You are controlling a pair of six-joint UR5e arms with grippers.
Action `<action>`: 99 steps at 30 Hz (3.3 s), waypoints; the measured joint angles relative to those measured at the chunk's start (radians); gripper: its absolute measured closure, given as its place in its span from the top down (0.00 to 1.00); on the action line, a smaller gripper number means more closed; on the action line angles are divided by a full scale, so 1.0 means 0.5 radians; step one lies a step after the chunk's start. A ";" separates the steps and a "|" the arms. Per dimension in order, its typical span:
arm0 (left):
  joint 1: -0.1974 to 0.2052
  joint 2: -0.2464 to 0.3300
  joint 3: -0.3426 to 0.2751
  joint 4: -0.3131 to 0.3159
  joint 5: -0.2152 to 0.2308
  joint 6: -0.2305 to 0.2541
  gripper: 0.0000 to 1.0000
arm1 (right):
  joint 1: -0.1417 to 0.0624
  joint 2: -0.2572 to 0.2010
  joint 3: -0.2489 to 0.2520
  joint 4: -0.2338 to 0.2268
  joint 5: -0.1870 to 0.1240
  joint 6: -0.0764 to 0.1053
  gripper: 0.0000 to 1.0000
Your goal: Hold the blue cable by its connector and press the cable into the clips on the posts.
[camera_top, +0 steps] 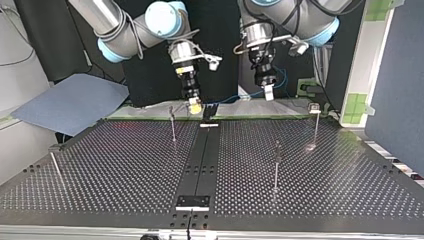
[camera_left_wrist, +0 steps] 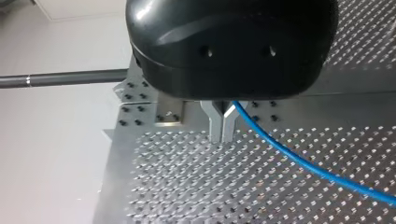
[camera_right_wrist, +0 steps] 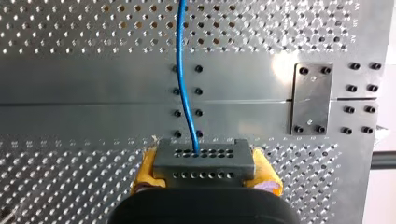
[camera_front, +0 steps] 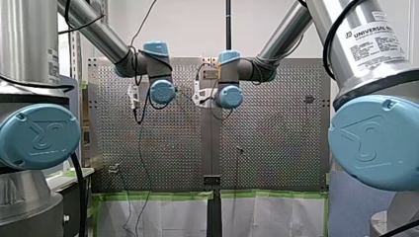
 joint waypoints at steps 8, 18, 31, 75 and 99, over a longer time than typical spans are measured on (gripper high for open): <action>0.054 0.074 0.006 -0.154 0.003 0.010 0.01 | 0.025 0.075 -0.113 0.086 -0.053 0.008 0.00; 0.143 0.036 0.006 -0.273 0.068 0.038 0.01 | 0.062 0.120 -0.280 0.173 -0.079 0.009 0.00; 0.372 0.025 0.090 -0.331 0.243 -0.031 0.01 | 0.071 0.169 -0.460 0.249 -0.102 0.031 0.00; 0.591 -0.143 0.509 -0.588 0.436 -0.105 0.01 | 0.051 0.427 -0.992 0.414 -0.188 0.266 0.00; 0.622 -0.220 0.524 -0.554 0.578 -0.087 0.01 | -0.009 0.469 -1.071 0.463 -0.249 0.319 0.00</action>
